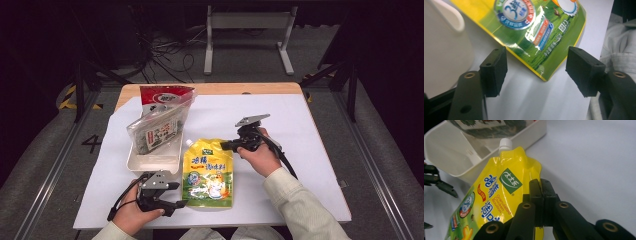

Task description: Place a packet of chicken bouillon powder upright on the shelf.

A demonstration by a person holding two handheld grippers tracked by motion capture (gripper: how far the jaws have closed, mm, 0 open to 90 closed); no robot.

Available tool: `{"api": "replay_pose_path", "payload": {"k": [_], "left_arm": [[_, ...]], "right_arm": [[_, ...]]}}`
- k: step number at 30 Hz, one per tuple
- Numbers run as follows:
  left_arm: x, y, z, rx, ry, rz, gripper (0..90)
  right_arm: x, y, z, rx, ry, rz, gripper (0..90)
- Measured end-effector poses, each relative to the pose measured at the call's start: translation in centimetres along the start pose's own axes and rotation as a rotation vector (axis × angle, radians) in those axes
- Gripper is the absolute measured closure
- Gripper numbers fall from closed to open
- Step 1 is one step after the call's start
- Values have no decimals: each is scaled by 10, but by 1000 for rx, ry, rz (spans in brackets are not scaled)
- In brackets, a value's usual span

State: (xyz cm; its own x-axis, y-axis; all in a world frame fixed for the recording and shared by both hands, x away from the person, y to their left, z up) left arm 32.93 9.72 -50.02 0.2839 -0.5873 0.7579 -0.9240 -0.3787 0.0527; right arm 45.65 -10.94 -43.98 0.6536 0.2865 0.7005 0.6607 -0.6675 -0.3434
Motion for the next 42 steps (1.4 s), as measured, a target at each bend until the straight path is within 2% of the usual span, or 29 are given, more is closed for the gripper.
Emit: {"api": "replay_pose_path", "payload": {"k": [6,11,20,24,26,31,36,37,39,42], "left_arm": [[10,0,-3,14,46,10,276],[18,3,-4,21,74,26,253],[21,1,-4,25,86,28,244],[23,1,-5,29,96,27,240],[26,1,-5,36,112,31,233],[31,1,-7,48,135,50,214],[36,-2,-9,69,167,54,190],[38,-2,-10,60,185,44,194],[39,-2,-10,60,190,42,193],[45,-4,-11,85,215,56,174]], "right_arm": [[7,-15,-28,20,72,-48,895],[12,-32,-48,38,126,-111,898],[15,-61,-76,96,193,-203,899],[15,-70,-82,109,201,-232,899],[16,-79,-89,122,210,-271,900],[15,-93,-96,150,207,-325,900],[16,-99,-100,174,215,-343,899],[17,-101,-102,183,222,-350,900],[17,-102,-103,184,222,-353,900],[17,-107,-107,200,227,-363,899]]}}
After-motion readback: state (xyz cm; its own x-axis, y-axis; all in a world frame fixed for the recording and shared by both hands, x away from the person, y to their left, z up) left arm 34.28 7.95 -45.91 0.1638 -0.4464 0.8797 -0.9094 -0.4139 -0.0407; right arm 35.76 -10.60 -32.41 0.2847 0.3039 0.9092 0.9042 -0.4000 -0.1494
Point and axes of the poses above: each handheld gripper's, and its own axes: z roughly forward along the jaws, x roughly out of its top, y roughly to its right, the point moved 8 cm from there along z, roughly forward along the jaws, and after that the axes turned 8 degrees about z, right-handed, at the moved point
